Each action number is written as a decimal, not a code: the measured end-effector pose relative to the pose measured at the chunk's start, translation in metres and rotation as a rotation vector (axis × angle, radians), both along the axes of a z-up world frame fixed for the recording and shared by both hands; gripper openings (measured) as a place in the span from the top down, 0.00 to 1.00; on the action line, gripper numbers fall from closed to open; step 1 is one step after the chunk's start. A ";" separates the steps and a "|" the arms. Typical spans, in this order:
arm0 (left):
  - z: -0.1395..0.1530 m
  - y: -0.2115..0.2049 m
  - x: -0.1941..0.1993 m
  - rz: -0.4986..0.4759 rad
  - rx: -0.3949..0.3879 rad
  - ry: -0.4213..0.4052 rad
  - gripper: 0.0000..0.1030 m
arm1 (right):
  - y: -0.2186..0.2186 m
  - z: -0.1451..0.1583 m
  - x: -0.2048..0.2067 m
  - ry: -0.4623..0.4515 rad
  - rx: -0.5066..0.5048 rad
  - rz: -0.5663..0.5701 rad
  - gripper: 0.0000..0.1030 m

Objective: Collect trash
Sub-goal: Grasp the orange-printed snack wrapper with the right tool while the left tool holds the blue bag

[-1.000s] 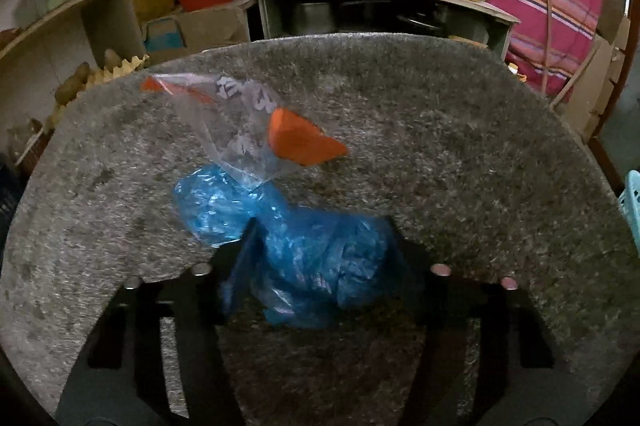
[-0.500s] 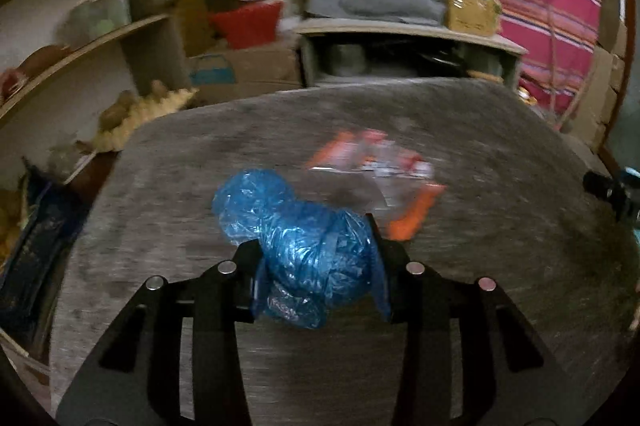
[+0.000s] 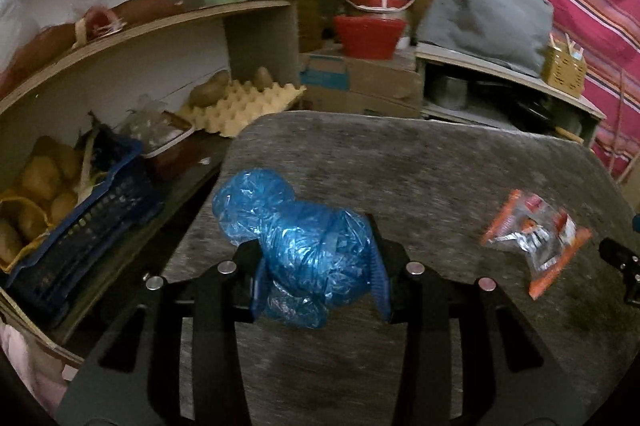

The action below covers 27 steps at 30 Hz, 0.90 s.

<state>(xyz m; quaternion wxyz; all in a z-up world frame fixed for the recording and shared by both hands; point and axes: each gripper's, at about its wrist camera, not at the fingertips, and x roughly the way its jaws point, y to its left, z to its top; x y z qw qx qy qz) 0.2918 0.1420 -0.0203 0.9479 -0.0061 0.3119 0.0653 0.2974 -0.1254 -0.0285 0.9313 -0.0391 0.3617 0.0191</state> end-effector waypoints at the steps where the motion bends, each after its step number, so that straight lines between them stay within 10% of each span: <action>1: 0.000 0.006 0.000 0.010 -0.006 -0.001 0.62 | 0.008 0.001 0.004 -0.001 -0.016 0.010 0.04; 16: 0.006 0.034 -0.007 0.053 -0.017 -0.003 0.62 | 0.043 -0.044 0.050 0.154 0.014 0.110 0.06; 27: 0.015 0.018 -0.015 0.018 -0.041 -0.017 0.62 | 0.060 -0.043 0.033 0.126 0.012 0.200 0.56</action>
